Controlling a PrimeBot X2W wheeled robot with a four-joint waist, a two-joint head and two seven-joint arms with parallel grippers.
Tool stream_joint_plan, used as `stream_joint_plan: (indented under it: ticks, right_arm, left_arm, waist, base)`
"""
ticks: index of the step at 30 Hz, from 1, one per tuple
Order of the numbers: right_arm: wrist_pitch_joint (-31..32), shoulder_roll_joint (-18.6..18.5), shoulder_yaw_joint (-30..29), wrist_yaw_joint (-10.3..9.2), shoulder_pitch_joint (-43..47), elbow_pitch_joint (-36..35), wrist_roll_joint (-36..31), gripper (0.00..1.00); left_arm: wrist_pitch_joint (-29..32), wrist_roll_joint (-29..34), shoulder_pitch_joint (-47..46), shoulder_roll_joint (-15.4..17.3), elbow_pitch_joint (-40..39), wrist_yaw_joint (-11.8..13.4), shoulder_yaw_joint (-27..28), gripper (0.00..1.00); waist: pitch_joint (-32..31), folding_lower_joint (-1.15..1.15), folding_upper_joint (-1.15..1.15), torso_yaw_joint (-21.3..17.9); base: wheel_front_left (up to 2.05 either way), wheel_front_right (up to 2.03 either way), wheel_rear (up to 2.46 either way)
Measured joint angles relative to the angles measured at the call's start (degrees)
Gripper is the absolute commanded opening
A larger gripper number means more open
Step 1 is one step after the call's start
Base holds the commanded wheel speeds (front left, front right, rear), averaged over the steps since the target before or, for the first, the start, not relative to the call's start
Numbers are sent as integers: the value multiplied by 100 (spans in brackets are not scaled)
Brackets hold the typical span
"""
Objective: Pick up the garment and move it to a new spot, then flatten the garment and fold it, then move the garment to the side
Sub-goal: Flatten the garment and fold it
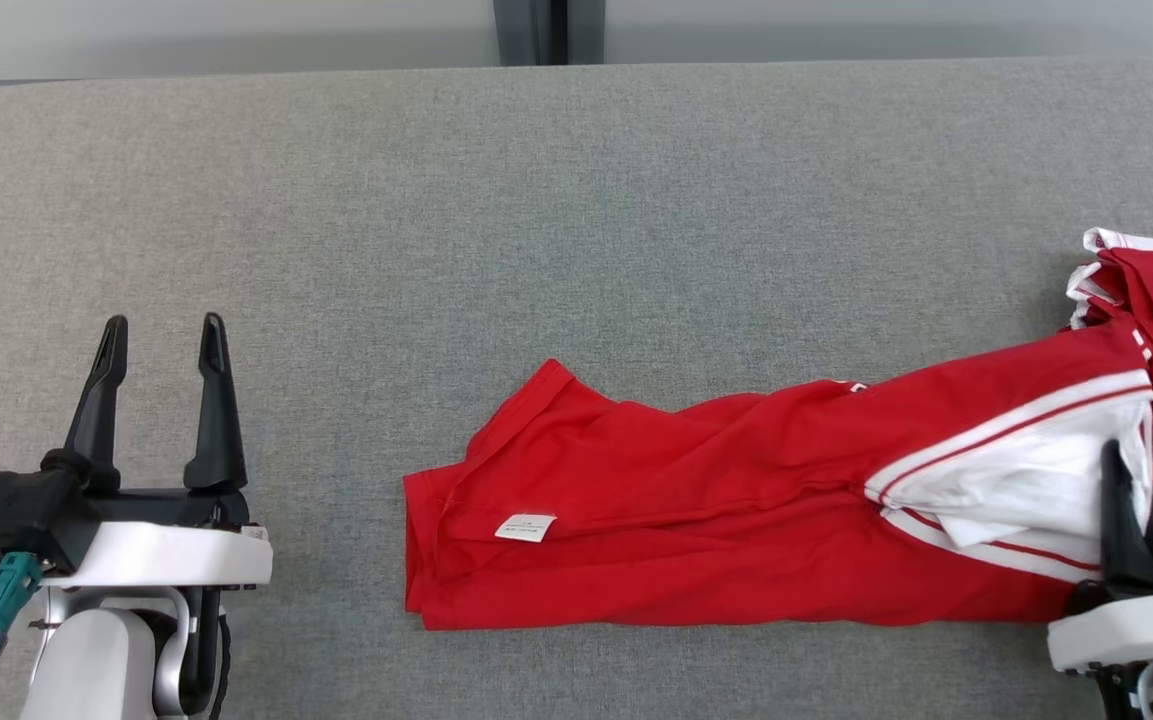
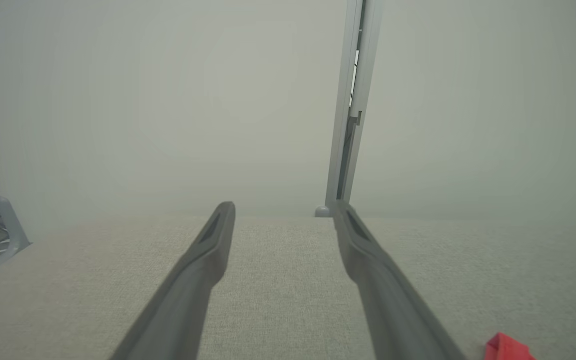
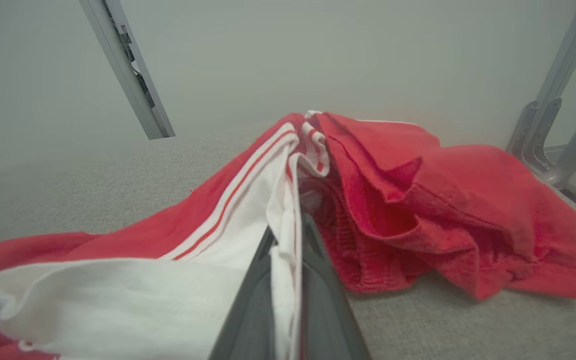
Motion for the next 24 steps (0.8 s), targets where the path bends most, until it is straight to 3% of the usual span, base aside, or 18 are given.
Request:
stream_joint_plan:
  ticks: [7, 14, 18, 24]
  right_arm:
    - [116, 196, 791, -1, -67, -1206, -40, 0]
    - [621, 296, 2450, -1, -98, -2580, -48, 0]
    - [870, 330, 3337, -1, -227, -2644, 104, 0]
    - [848, 338, 4165, -1, -606, -1855, 376, 0]
  left_arm:
    - [0, 62, -53, -33, -11, -57, 58, 100]
    - [0, 116, -79, -100, -22, -107, 65, 100]
    - [0, 147, -130, -158, -9, -142, 36, 100]
    - [0, 148, -198, -220, 22, -188, 22, 100]
  waist:
    - [15, 0, 0, -9]
    - [65, 0, 0, 26]
    - [91, 0, 0, 96]
    - [148, 0, 0, 243]
  base:
    - [0, 0, 0]
    - [0, 0, 0]
    - [0, 0, 0]
    - [0, 0, 0]
